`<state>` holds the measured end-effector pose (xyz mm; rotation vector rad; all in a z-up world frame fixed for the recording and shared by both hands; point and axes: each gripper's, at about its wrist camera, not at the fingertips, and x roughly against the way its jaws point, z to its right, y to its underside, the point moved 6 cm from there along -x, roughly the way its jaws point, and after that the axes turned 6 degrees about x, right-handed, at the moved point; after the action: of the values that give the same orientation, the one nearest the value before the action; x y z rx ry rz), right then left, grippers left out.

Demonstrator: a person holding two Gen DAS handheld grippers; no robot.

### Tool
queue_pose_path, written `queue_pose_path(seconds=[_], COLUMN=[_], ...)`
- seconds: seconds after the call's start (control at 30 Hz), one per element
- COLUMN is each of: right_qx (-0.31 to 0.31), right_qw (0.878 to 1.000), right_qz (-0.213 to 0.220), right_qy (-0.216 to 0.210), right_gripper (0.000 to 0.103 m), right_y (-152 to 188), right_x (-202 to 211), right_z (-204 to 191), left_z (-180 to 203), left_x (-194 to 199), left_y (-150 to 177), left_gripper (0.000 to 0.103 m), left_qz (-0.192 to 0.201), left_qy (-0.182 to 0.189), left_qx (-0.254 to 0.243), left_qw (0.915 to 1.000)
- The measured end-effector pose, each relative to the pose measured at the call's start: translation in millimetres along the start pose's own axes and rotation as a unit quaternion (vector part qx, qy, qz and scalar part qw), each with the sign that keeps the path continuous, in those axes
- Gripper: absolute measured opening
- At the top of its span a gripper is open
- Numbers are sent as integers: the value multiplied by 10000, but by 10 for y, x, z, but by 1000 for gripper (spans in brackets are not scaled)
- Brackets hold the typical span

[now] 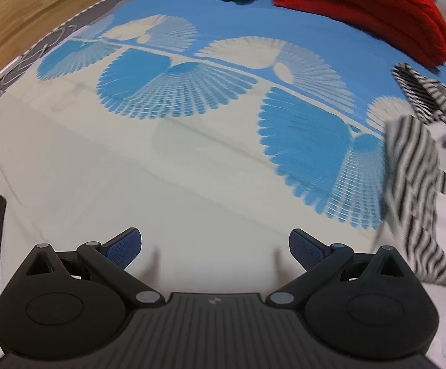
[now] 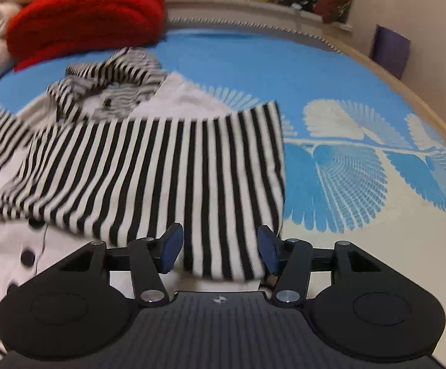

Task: Fold small clothes

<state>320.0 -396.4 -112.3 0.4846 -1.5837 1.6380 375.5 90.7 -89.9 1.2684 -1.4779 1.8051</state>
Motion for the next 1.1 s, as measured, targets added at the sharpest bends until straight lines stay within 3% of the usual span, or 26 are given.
queue_pose_path(seconds=[0.07,0.17,0.23,0.37,0.43,0.5,0.57,0.63,0.83,0.97,1.1], right_qx=[-300,-808,-802,-620,-739,-984,-1222,-1469,-2110,-2496,-2528], right_qw=[9990,9904,9862,9830,9841,9870,9884,9853,9721,9618,9569], right_qz=[19,491,914,1247,1065,728,450,380,-187,-507,-883], right_qy=[-342,-1006,-1121,-1197,-1212,-1038,-786,-786,-1005,-1003,-1125], right_gripper=[56,61,77,82,82,82,82,82,82,82,83], right_y=[-14,-106,-40,386,699,1016,1248,1368,1709,1834,1961], right_x=[127,655,1063,1619,1712,1727,1752,1768,1700,1593,1452], right_z=[-16,-12,-37,-73,-9,113,255,373,617,665,589], left_z=[86,232,284,285,305,359,387,360,189,31,-101], left_x=[72,203,291,528,650,786,922,978,859,747,558], left_y=[68,208,331,692,888,1071,1291,1487,1946,2024,2080], left_gripper=[103,103,103,103,103,103,103,103,103,103,103], left_qz=[17,43,29,-189,-283,-254,-69,-3,-678,-746,-1284], left_qy=[153,396,574,1334,1783,2071,2075,2018,2128,1869,1885], left_qx=[-140,-467,-600,-537,-546,-868,-1262,-1348,-867,-641,-236], left_qw=[9998,9981,9965,9894,9821,9741,9700,9701,9709,9774,9733])
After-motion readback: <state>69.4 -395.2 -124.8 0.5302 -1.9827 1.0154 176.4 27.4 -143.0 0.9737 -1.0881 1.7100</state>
